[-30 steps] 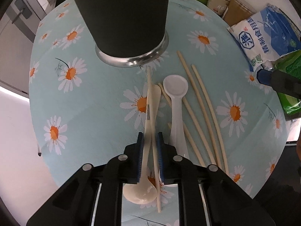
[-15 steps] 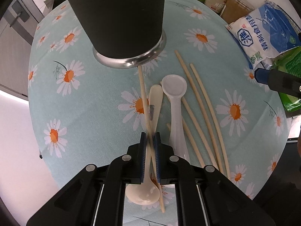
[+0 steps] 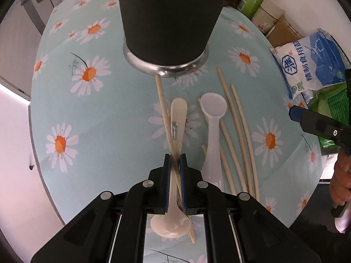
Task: Organize utensils
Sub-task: 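Grasp a wooden chopstick with the left tool and lift it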
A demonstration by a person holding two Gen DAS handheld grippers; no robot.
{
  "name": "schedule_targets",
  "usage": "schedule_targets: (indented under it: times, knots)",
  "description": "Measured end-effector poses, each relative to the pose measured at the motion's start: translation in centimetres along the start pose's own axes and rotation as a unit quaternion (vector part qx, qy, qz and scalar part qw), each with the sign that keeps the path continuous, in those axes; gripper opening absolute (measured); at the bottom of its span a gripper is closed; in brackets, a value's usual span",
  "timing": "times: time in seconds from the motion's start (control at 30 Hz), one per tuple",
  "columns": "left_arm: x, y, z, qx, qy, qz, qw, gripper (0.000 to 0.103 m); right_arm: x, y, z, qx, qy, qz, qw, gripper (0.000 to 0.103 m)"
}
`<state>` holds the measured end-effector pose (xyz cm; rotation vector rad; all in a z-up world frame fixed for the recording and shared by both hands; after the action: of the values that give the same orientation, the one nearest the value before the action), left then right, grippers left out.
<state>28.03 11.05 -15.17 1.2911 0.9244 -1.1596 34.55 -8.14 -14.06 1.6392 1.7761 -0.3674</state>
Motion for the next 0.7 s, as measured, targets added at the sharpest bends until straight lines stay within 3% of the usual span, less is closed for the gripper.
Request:
schedule_targets:
  times: [0.37,0.7]
  knots:
    - [-0.6,-1.0,-2.6,-0.006,-0.002,-0.001,1.0000,0.008,0.6,0.2,-0.3,-0.004,-0.006,-0.010,1.000,0.042]
    - [-0.1,-0.1,-1.0,-0.009,-0.006,0.001,0.9999,0.006,1.2,0.2,-0.2,-0.002,-0.011,-0.014,1.000,0.042]
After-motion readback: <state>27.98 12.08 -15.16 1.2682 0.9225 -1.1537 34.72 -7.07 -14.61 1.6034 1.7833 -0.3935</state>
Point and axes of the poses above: each gripper's, at about its wrist camera, not at the fingertips, and x roughly the way its jaws point, z to its right, y to its top, the point moved 2 cm from there along x, roughly the way its jaws point, and after that the axes turned 10 degrees about x, right-handed, at the moved point
